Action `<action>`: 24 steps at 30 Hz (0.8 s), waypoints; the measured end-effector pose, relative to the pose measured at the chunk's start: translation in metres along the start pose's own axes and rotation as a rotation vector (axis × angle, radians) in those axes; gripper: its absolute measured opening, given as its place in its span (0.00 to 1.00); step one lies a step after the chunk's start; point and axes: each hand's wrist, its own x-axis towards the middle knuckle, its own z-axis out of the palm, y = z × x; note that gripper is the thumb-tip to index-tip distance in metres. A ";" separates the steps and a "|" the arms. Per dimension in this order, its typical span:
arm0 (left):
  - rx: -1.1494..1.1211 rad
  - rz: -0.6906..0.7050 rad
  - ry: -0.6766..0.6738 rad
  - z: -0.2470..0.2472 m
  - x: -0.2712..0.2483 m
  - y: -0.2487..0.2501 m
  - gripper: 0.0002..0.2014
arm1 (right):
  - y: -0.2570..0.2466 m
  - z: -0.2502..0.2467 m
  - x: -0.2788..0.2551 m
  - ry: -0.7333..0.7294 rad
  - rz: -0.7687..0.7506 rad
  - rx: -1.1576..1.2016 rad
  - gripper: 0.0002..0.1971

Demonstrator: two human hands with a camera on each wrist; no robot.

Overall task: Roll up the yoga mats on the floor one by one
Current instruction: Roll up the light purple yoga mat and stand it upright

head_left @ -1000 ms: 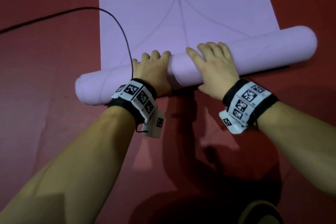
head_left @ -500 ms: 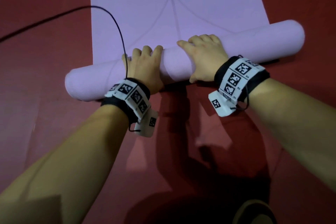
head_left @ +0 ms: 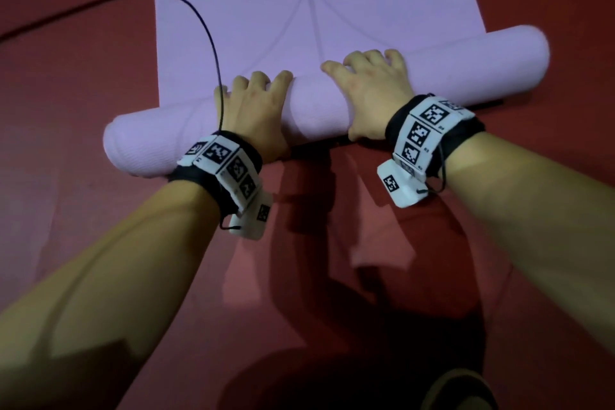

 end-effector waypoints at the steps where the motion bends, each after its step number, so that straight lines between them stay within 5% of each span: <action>1: -0.006 -0.004 -0.001 -0.001 0.001 0.000 0.53 | -0.001 -0.001 0.000 0.001 -0.002 0.002 0.57; 10: 0.019 -0.070 0.065 0.002 -0.019 0.014 0.49 | -0.011 0.007 -0.025 0.129 0.027 -0.027 0.50; 24: -0.032 -0.006 -0.158 0.000 -0.104 0.024 0.43 | -0.033 0.004 -0.106 -0.030 -0.035 -0.009 0.44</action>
